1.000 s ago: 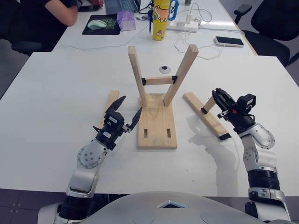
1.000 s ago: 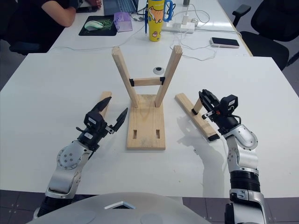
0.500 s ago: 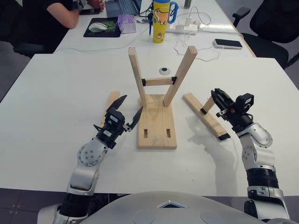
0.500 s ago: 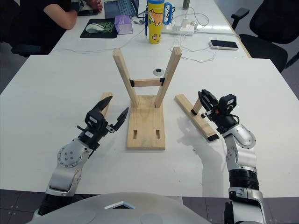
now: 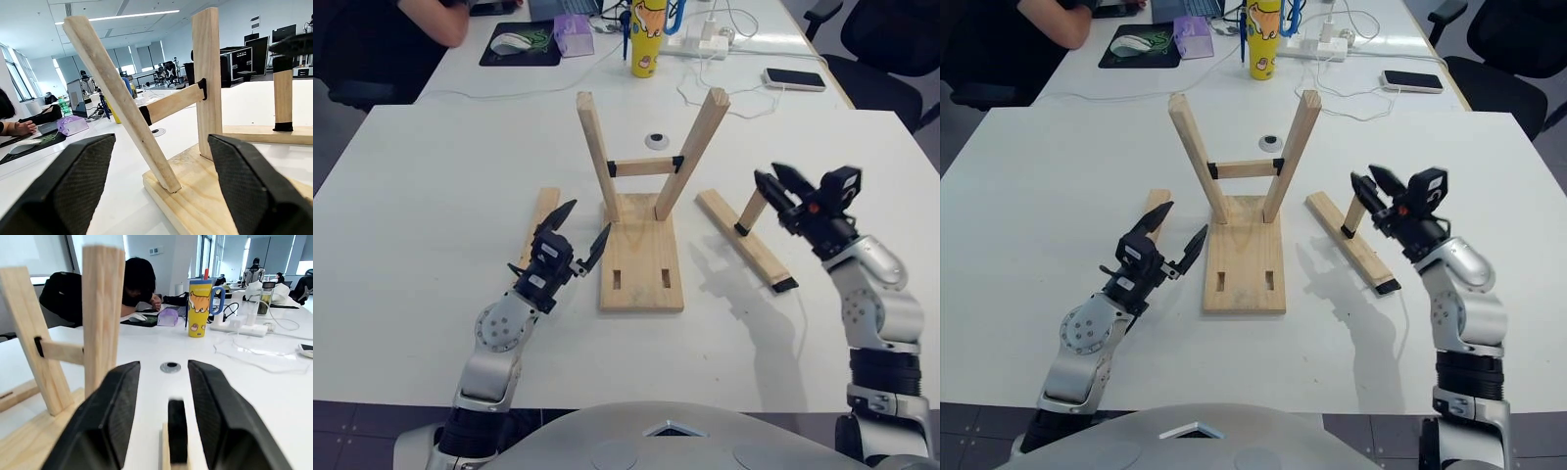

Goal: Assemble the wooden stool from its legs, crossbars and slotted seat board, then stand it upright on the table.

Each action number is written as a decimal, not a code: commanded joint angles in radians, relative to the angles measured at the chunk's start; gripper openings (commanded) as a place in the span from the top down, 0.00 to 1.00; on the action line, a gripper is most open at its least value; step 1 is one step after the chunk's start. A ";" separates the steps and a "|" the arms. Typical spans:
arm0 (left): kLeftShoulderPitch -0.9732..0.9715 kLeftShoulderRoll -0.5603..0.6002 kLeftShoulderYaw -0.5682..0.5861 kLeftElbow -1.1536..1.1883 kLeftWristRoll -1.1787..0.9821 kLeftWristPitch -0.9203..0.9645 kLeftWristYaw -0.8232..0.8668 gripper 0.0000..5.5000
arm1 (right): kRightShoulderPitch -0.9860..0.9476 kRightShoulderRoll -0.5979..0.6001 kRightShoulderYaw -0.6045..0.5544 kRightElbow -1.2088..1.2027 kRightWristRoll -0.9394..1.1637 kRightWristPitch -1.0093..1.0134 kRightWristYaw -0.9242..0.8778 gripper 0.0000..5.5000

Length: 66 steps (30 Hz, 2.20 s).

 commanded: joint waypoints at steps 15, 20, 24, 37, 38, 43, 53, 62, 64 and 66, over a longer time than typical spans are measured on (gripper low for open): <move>-0.002 -0.020 -0.007 0.034 0.030 -0.025 0.038 0.36 | -0.286 0.037 0.046 0.093 -0.071 0.129 -0.131 1.00; -0.007 -0.023 -0.012 0.037 0.031 -0.022 0.040 0.36 | -0.385 0.058 0.031 0.101 -0.079 0.084 -0.150 1.00; -0.014 -0.024 -0.010 0.039 0.032 -0.021 0.039 0.36 | -0.464 0.065 0.039 0.138 -0.107 0.044 -0.158 1.00; -0.038 -0.006 0.010 0.041 0.011 -0.019 0.013 0.36 | 0.063 0.074 0.122 0.202 -0.232 0.112 -0.163 1.00; -0.040 -0.005 0.010 0.047 0.011 -0.022 0.012 0.36 | 0.033 0.075 0.123 0.209 -0.233 0.106 -0.166 1.00; -0.063 -0.005 0.009 0.056 0.011 -0.022 0.007 0.36 | 0.009 0.068 0.104 0.241 -0.250 0.051 -0.171 1.00; -0.058 0.000 0.014 0.060 0.002 -0.024 0.002 0.36 | -0.012 0.108 0.089 0.196 -0.221 -0.022 -0.189 1.00; -0.056 -0.005 0.015 0.063 0.004 -0.027 0.009 0.36 | -0.265 0.104 -0.019 0.050 -0.137 -0.055 -0.243 1.00; -0.053 -0.008 0.015 0.062 0.005 -0.028 0.012 0.36 | -0.330 0.091 -0.033 0.016 -0.120 -0.036 -0.257 1.00; -0.046 -0.011 0.014 0.061 0.008 -0.031 0.018 0.36 | -0.396 0.078 -0.035 -0.004 -0.111 -0.021 -0.261 1.00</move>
